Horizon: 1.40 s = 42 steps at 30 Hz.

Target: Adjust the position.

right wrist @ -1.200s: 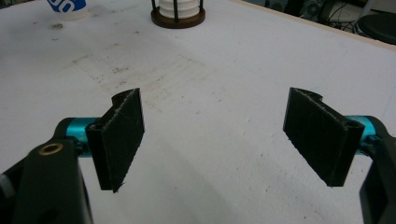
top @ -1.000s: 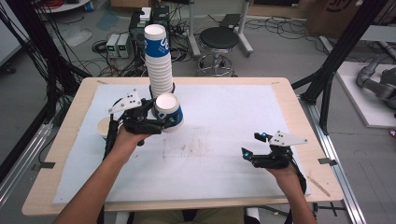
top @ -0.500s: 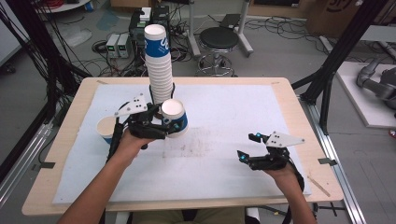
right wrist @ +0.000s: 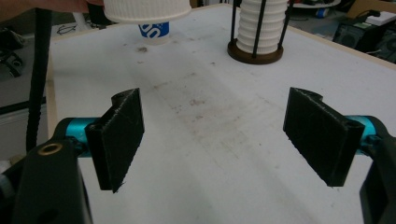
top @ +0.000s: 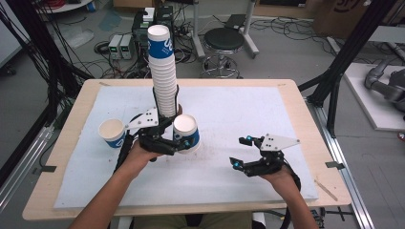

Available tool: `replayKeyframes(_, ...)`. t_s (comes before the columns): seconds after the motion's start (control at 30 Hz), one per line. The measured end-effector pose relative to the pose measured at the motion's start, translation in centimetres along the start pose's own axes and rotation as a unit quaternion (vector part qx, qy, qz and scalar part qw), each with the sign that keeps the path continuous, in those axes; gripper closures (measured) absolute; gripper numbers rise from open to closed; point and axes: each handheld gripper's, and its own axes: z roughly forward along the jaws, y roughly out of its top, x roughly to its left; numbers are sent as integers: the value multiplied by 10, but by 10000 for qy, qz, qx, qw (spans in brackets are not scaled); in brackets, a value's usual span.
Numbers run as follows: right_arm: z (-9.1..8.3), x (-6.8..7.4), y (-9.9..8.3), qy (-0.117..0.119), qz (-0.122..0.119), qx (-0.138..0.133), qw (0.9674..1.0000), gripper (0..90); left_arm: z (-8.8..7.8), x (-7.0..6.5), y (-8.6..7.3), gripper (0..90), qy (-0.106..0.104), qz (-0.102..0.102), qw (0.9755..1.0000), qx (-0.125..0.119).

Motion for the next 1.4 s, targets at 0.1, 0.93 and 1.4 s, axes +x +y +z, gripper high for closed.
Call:
replayKeyframes(0.1,6,2,4,74,-73,-33,9999,208,1,-1,-2,254,-4,0,10000,36)
replayKeyframes(0.93,24,9,21,462,-313,-36,9984,196,11,-7,-6,255,-172,26,9998,56)
replayKeyframes(1.4,32,12,28,690,-287,-146,9971,196,22,-10,-11,255,-378,20,9992,153)
